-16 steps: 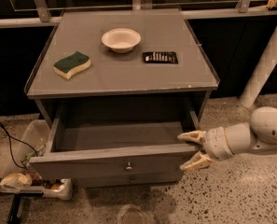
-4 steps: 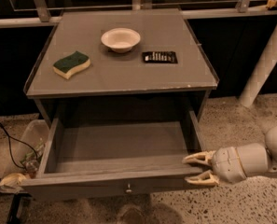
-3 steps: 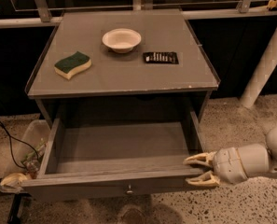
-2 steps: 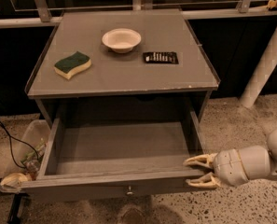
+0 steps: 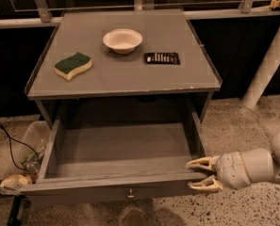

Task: Open top drawer

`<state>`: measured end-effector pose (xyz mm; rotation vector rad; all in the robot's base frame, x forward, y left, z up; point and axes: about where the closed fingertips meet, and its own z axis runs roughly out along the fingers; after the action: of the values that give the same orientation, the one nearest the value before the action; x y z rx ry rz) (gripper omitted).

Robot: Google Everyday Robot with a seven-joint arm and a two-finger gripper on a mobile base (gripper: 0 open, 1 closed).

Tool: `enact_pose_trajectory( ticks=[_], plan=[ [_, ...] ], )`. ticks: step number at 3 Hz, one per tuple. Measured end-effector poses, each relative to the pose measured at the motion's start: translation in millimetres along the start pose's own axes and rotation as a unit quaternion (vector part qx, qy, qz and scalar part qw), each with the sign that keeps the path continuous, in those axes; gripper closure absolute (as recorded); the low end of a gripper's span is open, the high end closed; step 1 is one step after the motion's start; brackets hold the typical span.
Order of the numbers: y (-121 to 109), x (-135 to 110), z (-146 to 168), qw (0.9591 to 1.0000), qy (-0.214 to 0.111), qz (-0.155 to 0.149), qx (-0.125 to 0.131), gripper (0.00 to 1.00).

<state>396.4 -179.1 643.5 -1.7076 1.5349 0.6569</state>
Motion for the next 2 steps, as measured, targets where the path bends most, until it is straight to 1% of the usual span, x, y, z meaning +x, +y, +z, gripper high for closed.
enact_pose_trajectory(
  ticks=[1,2],
  plan=[
    [0.0,0.0,0.0,1.0,0.0,0.0,0.0,0.82],
    [0.0,0.0,0.0,1.0,0.0,0.0,0.0,0.59]
  ],
)
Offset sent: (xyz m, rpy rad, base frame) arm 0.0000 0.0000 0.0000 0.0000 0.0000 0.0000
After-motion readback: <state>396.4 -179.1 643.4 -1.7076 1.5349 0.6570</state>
